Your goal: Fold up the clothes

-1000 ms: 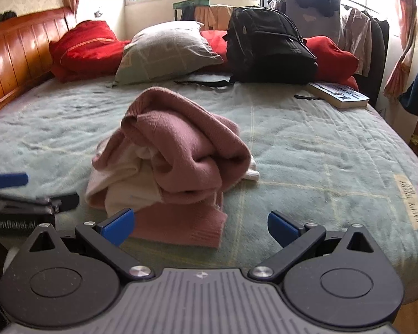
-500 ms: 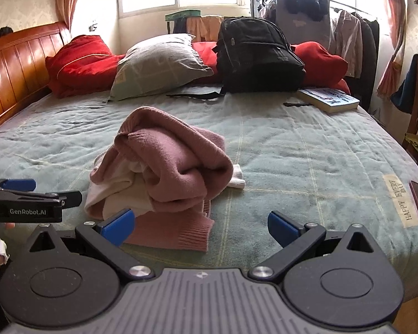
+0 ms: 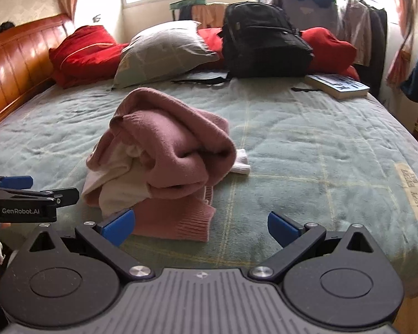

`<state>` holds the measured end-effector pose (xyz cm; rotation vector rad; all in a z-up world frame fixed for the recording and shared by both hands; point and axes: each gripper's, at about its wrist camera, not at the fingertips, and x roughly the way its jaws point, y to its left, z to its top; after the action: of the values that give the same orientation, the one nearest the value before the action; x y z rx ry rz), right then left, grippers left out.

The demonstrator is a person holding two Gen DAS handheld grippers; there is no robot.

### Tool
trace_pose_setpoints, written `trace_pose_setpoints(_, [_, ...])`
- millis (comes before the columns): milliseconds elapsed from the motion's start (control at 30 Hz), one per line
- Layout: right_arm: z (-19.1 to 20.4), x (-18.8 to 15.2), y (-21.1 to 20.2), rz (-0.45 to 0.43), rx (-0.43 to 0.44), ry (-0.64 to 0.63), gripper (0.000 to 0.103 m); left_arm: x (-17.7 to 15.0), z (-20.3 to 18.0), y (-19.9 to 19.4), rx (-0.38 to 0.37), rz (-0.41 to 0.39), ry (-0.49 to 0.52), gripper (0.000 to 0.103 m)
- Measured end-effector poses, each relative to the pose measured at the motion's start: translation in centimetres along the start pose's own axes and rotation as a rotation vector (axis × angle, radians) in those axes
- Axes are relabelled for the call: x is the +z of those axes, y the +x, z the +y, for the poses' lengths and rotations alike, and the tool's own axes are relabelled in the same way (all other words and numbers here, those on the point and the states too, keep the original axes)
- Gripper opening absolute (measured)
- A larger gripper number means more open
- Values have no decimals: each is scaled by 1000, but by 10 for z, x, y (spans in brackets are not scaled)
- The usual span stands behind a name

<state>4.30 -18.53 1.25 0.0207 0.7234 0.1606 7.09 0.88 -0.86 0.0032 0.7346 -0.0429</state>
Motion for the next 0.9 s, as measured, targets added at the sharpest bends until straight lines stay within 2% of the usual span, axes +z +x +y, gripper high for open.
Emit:
trace_pose_setpoints(233, [3, 6, 8, 7, 36, -46, 103, -4, 2, -1, 41, 21, -26, 102])
trace_pose_setpoints(367, [1, 4, 6, -9, 7, -37, 103, -2, -2, 3, 24, 21, 16, 102])
trace_pose_setpoints(667, [-24, -3, -12, -38, -60, 84, 103, 16, -14, 8, -30, -8, 94, 102])
trace_pose_setpoints(900, [-31, 2, -9, -54, -24, 71, 103, 14, -15, 4, -4, -4, 86, 102])
